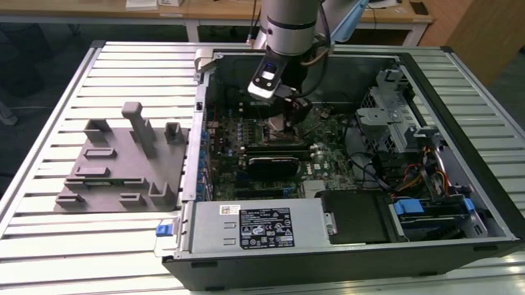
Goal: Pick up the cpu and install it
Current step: 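Place the cpu into insertion slot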
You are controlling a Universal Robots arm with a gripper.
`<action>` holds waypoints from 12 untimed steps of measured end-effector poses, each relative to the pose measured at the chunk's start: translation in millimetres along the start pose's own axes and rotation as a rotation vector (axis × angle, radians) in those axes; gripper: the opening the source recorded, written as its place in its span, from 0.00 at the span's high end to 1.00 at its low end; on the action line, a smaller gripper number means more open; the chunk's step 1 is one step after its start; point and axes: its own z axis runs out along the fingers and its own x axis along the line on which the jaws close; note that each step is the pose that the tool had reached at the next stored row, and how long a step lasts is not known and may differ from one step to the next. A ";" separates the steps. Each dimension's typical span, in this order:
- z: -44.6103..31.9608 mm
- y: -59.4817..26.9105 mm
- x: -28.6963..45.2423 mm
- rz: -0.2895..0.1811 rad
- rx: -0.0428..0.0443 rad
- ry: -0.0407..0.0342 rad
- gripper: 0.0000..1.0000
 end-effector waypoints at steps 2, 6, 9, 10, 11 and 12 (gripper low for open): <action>0.0 0.0 0.0 0.024 0.0000 -0.0008 0.46; 0.4 0.0 0.0 0.073 -0.0004 -0.0021 0.46; 0.7 0.0 0.1 0.111 0.0008 -0.0026 0.46; 0.8 0.0 0.1 0.124 0.0015 -0.0025 0.46; 0.9 -0.1 0.1 0.137 0.0023 -0.0026 0.46; 1.0 0.0 0.1 0.152 0.0032 -0.0025 0.46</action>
